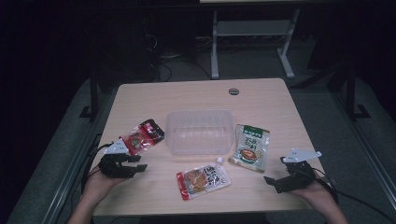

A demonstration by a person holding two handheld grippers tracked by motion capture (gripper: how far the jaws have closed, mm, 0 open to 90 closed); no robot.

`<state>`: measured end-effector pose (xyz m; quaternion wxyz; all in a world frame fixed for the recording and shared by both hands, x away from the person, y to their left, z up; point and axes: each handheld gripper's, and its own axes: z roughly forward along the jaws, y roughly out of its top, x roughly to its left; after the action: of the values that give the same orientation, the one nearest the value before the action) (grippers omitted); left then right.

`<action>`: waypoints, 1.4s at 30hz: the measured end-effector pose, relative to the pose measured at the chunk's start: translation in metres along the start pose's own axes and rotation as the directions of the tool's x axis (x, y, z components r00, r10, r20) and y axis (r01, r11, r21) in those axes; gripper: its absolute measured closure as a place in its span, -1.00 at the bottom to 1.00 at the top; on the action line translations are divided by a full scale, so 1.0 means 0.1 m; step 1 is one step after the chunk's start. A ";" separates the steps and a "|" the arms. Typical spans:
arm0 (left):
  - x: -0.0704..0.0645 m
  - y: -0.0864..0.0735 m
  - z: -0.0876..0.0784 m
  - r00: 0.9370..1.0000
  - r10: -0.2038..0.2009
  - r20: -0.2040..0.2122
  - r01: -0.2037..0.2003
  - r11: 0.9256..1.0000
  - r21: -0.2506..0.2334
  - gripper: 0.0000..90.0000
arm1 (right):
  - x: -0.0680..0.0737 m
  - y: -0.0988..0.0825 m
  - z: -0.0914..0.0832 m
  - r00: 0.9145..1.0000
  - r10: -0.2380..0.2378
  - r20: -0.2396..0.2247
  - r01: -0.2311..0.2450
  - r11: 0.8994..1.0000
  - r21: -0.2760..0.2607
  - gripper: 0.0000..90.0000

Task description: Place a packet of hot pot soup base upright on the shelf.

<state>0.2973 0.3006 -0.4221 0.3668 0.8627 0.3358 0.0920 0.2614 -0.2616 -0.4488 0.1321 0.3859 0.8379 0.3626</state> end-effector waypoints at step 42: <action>0.95 0.45 0.26 0.971 -0.071 -0.226 0.077 0.997 0.020 1.00 | 0.02 0.00 0.04 1.000 0.010 -0.008 -0.010 1.000 0.014 -0.97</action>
<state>0.4025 0.3245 -0.4182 0.3173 0.8386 0.4086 0.1708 0.2627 -0.2578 -0.4515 0.1242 0.3895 0.8391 0.3588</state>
